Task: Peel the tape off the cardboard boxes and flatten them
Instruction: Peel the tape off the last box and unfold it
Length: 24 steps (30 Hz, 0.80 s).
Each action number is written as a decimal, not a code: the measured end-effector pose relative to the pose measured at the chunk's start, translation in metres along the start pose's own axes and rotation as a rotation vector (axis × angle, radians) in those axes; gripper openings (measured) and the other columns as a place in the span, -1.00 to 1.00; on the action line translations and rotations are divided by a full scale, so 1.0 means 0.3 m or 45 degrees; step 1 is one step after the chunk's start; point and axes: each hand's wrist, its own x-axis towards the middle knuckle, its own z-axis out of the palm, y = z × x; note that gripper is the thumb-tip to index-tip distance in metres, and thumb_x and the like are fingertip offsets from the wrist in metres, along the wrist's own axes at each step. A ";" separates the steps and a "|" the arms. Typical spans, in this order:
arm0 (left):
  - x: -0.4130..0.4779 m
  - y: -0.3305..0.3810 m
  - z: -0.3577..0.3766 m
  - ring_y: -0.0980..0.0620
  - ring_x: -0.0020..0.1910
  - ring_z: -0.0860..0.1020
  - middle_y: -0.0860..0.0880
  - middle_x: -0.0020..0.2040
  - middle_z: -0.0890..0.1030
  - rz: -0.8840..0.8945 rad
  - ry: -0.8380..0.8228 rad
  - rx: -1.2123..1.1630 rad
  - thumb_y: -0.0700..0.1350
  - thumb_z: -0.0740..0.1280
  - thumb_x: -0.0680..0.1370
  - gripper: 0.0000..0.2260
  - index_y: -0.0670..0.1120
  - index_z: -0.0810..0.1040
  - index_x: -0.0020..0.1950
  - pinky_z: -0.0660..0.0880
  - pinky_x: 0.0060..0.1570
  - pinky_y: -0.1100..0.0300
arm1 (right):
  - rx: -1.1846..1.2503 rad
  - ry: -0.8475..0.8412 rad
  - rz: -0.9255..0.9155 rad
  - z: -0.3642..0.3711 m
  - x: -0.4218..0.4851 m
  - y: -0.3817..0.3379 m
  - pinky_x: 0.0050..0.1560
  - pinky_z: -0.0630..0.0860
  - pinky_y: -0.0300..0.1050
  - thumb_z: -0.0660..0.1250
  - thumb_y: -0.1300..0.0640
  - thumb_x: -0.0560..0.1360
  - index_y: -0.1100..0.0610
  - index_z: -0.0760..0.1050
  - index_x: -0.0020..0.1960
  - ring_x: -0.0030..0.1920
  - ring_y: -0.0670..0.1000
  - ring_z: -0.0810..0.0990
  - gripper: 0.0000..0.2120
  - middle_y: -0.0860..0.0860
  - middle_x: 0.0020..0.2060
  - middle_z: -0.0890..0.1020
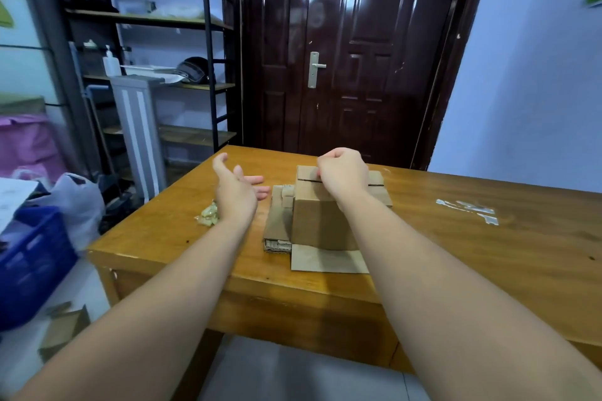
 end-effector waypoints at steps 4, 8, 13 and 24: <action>-0.007 -0.002 0.000 -0.04 -0.23 0.57 -0.06 -0.22 0.58 0.182 0.013 0.338 0.12 -0.05 0.66 -0.58 -0.10 0.47 0.15 0.46 -0.23 0.12 | -0.138 0.064 0.016 0.023 0.001 -0.009 -0.17 0.44 -0.15 0.20 0.18 0.48 0.08 0.60 -0.05 -0.10 0.05 0.55 -0.80 0.01 -0.13 0.65; 0.020 -0.008 0.009 -0.04 -0.11 0.49 -0.12 0.08 0.52 0.123 -0.039 0.673 0.03 0.02 0.67 -0.68 -0.11 0.48 0.13 0.39 -0.13 0.10 | -0.315 0.141 -0.080 0.055 -0.017 -0.007 -0.18 0.51 -0.12 0.20 0.14 0.51 0.06 0.56 -0.04 -0.11 0.05 0.55 -0.83 0.00 -0.09 0.61; 0.036 -0.026 0.002 -0.04 0.00 0.57 -0.10 0.20 0.52 0.081 -0.172 0.602 -0.21 0.16 0.63 -0.58 -0.07 0.22 0.49 0.55 -0.04 0.06 | -0.680 0.167 -0.353 0.093 -0.058 0.010 -0.18 0.49 -0.09 0.15 0.04 0.58 0.04 0.53 0.09 -0.05 0.05 0.52 -0.79 0.01 0.01 0.52; 0.142 -0.100 -0.099 -0.11 0.17 0.47 -0.10 0.21 0.42 0.244 0.082 0.766 -0.09 0.21 0.63 -0.74 -0.13 0.56 0.25 0.45 0.16 0.10 | -0.774 0.196 -0.458 0.102 -0.058 0.018 -0.14 0.54 -0.06 0.12 0.01 0.61 0.06 0.52 0.14 0.01 0.04 0.51 -0.74 0.03 0.03 0.53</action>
